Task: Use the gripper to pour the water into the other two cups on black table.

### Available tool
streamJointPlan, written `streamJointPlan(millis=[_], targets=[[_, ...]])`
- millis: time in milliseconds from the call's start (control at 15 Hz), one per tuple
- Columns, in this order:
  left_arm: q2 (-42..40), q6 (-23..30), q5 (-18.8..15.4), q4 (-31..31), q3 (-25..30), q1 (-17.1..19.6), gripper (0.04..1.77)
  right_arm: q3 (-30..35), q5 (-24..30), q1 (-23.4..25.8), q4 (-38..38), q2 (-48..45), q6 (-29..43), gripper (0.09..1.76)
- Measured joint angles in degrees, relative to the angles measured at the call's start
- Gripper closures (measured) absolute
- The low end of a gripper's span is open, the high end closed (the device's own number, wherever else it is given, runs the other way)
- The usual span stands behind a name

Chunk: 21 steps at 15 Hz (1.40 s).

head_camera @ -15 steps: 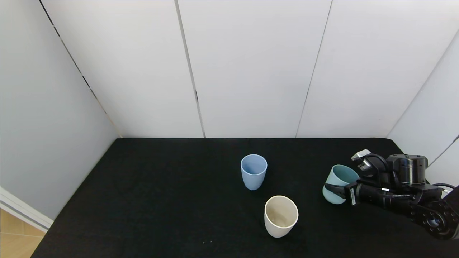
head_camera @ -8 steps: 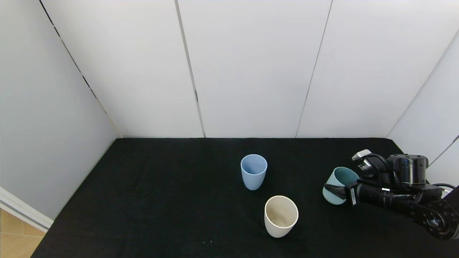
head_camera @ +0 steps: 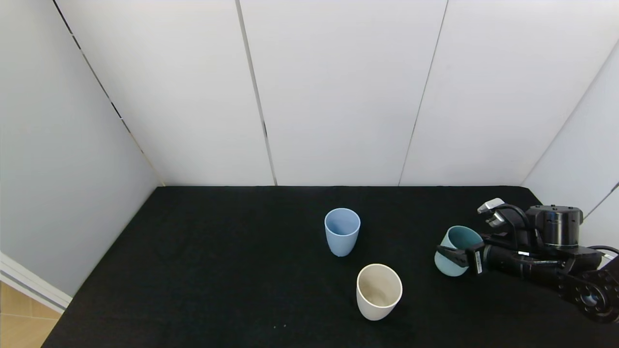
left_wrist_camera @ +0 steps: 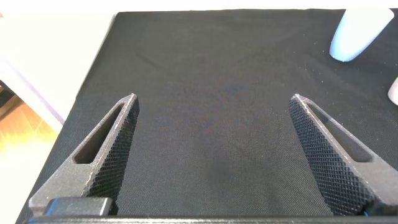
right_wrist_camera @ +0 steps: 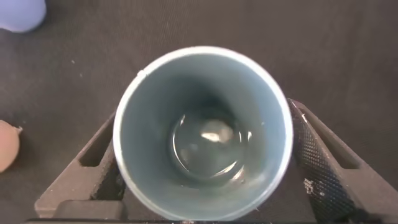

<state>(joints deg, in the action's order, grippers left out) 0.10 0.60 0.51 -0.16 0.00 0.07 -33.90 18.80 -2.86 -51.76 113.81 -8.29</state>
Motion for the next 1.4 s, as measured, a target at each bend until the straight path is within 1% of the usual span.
streamJointPlan(millis=[200,533,733,867,1000,1133,1267,1400], targets=[[0.00,0.00,0.00,0.00,0.00,0.00,0.09,0.52,-0.04,0.00,0.05,-3.12,0.38,0.22],[0.00,0.00,0.00,0.00,0.00,-0.02,0.09,1.57,0.07,-0.11,0.17,-10.84,2.58,0.18],[0.00,0.00,-0.02,0.00,0.00,-0.02,0.09,1.66,0.09,0.26,0.61,-16.90,3.47,0.17],[0.00,0.00,0.00,0.00,0.00,-0.02,0.09,1.82,0.07,0.30,2.68,-21.67,3.66,0.16],[0.00,0.00,0.00,0.02,0.00,-0.02,0.09,1.93,-0.11,0.30,7.22,-27.19,3.75,0.16],[0.00,0.00,0.00,0.00,0.00,0.00,0.09,2.21,-1.52,0.34,13.46,-33.39,4.35,0.15],[0.00,0.00,0.00,0.00,0.00,0.00,0.09,2.60,-4.50,0.41,22.21,-40.88,5.49,0.15],[0.00,0.00,0.00,0.00,0.00,0.00,0.09,2.79,-8.83,0.26,32.50,-48.98,7.03,0.15]])
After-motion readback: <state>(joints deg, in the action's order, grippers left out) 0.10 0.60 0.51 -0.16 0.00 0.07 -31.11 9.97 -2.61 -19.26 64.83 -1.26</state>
